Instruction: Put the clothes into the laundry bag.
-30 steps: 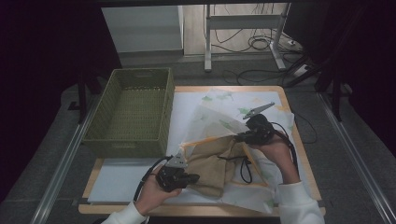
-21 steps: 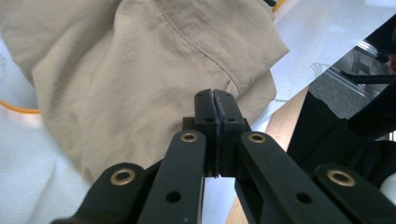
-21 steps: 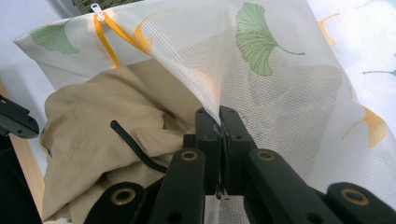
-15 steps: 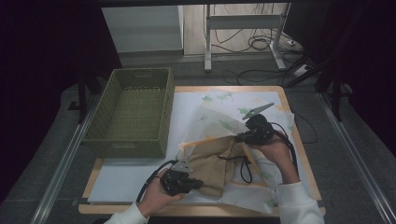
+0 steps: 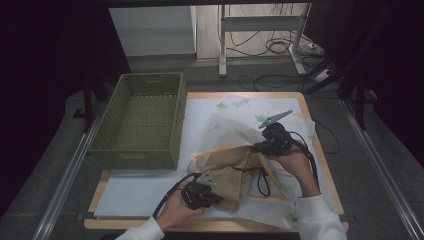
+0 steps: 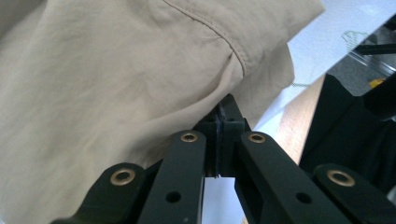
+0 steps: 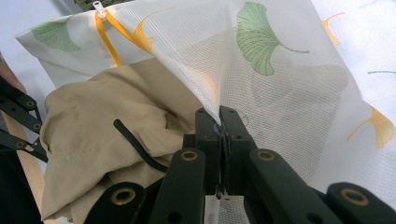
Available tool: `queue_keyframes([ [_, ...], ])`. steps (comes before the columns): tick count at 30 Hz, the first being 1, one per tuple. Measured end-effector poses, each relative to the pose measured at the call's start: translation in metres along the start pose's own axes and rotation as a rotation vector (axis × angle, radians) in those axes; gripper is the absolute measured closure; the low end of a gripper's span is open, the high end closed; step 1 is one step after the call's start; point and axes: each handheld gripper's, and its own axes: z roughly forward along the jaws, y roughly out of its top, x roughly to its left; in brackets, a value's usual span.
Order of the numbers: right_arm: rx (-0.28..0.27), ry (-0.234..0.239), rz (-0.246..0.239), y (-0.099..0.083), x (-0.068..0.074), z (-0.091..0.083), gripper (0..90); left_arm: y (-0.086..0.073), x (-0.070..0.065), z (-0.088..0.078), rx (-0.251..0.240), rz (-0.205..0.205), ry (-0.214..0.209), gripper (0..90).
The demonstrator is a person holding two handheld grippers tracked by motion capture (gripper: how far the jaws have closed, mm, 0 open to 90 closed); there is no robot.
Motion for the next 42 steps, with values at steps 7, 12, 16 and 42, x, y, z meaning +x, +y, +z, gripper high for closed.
queue_keyframes([
  [7,-0.001,0.001,-0.003,0.0,0.0,0.0,86.4,0.007,0.001,0.004,0.002,0.001,0.017,90.0],
  [12,0.004,0.002,-0.002,0.0,0.001,0.001,86.4,0.01,0.001,0.008,0.005,0.004,0.038,90.0],
  [16,0.003,0.002,-0.01,0.001,0.001,0.002,86.4,0.013,0.002,0.01,0.013,0.005,0.039,90.0],
  [42,0.001,0.016,-0.009,0.001,0.003,0.002,86.4,0.035,0.005,0.029,-0.003,0.022,0.124,90.0],
])
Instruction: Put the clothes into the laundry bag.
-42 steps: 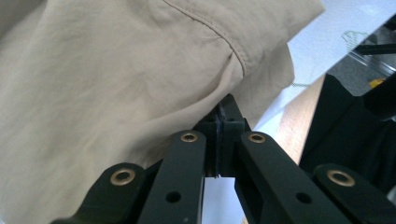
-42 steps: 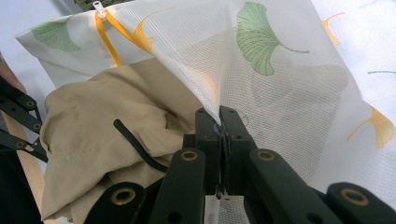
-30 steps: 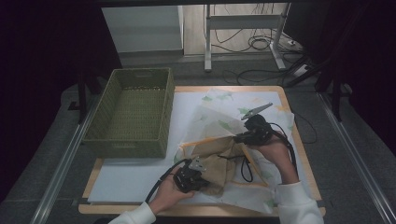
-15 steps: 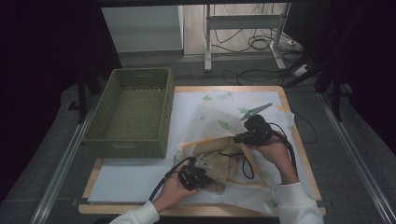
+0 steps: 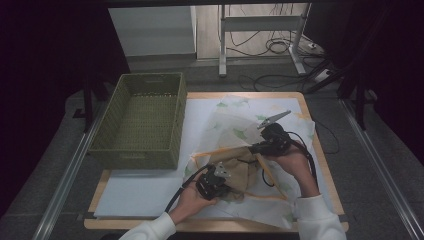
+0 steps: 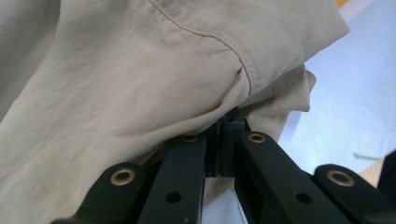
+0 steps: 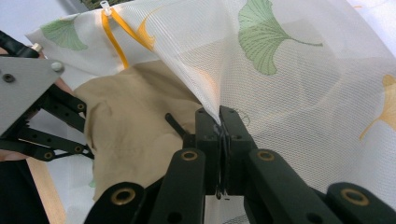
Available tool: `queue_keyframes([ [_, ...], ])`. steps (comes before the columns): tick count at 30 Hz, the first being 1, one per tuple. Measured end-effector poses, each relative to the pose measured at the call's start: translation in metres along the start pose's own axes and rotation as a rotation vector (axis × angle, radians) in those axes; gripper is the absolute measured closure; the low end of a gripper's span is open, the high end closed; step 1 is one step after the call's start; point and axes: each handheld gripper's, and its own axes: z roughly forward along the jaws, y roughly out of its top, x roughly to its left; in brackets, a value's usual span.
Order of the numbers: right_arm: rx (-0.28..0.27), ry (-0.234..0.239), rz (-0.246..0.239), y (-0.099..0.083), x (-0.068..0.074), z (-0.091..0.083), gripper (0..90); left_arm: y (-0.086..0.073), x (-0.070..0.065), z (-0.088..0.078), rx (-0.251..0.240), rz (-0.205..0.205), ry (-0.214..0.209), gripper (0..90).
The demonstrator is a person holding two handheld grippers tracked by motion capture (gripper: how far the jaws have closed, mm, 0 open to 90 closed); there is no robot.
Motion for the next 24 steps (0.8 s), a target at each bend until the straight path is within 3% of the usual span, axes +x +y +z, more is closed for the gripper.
queue_keyframes([
  [21,0.004,0.003,0.001,0.0,-0.001,0.001,86.4,0.012,0.005,0.009,0.0,0.0,0.026,90.0],
  [24,0.004,0.005,0.002,-0.001,-0.002,0.001,86.4,0.013,0.004,0.011,-0.018,-0.022,0.026,90.0],
])
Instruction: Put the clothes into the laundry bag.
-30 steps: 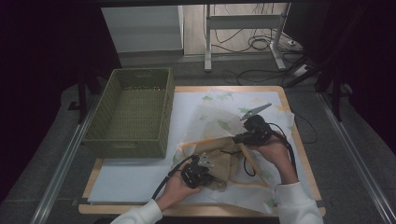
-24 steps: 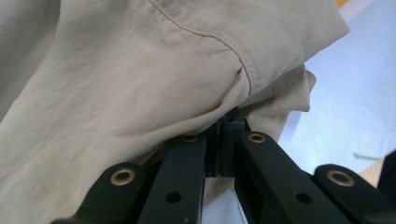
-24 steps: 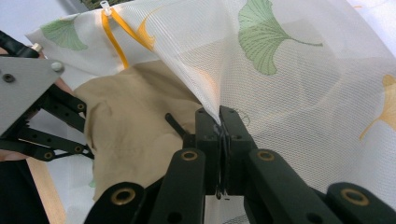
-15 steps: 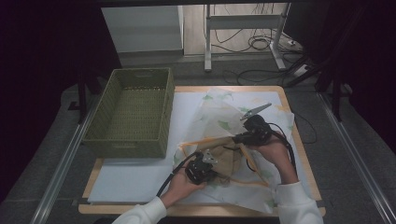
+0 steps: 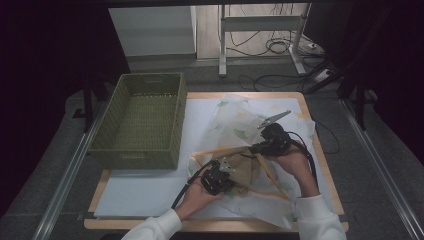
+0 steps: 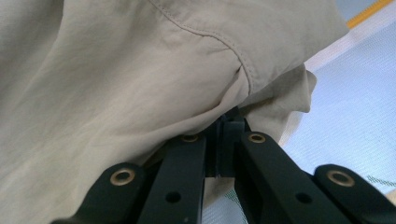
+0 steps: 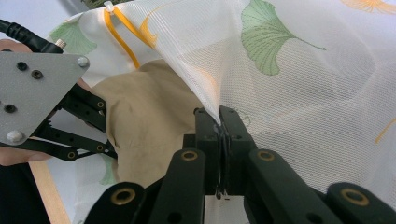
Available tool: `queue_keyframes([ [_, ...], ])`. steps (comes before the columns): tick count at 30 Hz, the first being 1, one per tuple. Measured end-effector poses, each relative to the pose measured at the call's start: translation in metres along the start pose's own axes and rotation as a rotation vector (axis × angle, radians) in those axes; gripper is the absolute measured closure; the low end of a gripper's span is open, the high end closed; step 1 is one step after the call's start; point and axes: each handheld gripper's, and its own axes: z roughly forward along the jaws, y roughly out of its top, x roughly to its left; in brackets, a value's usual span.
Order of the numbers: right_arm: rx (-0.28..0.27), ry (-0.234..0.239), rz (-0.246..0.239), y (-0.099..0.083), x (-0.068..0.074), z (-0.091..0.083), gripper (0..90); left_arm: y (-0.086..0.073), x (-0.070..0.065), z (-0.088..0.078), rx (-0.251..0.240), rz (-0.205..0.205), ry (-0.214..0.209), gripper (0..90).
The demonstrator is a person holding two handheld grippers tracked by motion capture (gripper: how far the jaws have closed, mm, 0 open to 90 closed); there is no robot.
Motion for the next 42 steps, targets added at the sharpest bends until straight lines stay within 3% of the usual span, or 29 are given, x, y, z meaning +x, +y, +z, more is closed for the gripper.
queue_keyframes([
  [13,-0.002,0.001,0.003,0.0,-0.001,-0.002,86.4,0.008,0.002,0.004,-0.006,-0.006,0.008,90.0],
  [42,-0.009,0.001,0.008,-0.001,-0.002,-0.004,86.4,0.032,0.009,0.025,-0.017,0.019,0.098,90.0],
])
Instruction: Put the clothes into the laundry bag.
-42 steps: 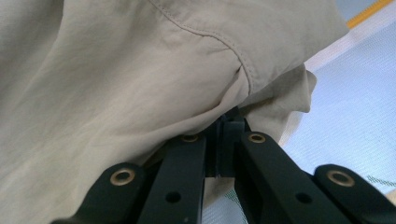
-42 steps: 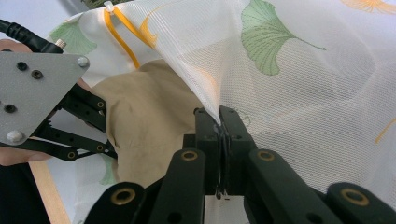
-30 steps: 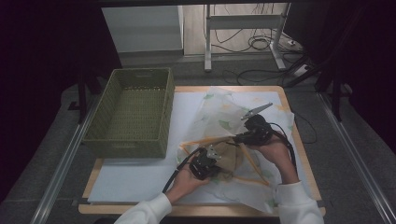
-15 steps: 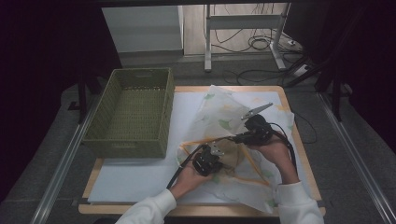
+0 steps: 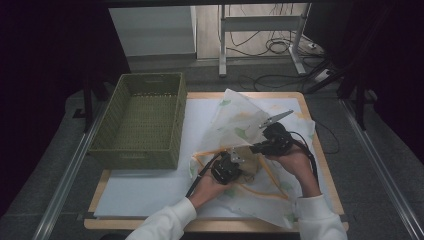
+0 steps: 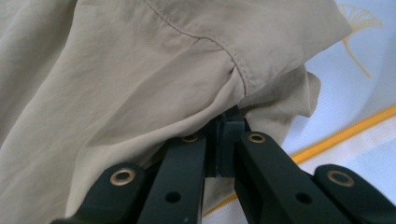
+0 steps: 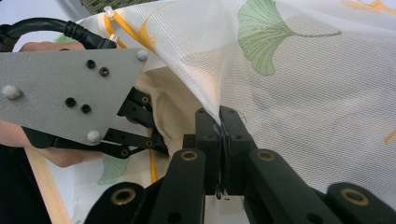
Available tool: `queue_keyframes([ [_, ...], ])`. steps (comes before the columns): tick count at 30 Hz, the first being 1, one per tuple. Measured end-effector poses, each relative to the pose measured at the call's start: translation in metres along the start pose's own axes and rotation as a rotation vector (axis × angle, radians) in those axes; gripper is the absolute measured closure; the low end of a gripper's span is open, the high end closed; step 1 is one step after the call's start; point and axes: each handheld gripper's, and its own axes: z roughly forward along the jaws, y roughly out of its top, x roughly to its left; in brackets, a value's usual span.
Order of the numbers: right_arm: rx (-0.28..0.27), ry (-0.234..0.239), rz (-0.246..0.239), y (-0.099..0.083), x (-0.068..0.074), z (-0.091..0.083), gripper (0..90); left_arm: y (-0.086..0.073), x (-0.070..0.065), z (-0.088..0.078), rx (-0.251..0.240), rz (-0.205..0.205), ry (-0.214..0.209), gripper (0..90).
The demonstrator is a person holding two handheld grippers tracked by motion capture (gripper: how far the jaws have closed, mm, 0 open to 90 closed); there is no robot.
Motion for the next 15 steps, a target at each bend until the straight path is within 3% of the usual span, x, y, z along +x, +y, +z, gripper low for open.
queue_keyframes([
  [5,-0.002,0.0,0.0,-0.0001,0.0001,-0.0003,86.4,0.0025,0.0027,0.0014,0.001,-0.002,-0.002,90.0],
  [15,-0.008,-0.002,0.003,-0.0002,-0.0005,-0.0007,86.4,0.0088,0.0051,0.0064,-0.019,0.007,0.035,90.0],
])
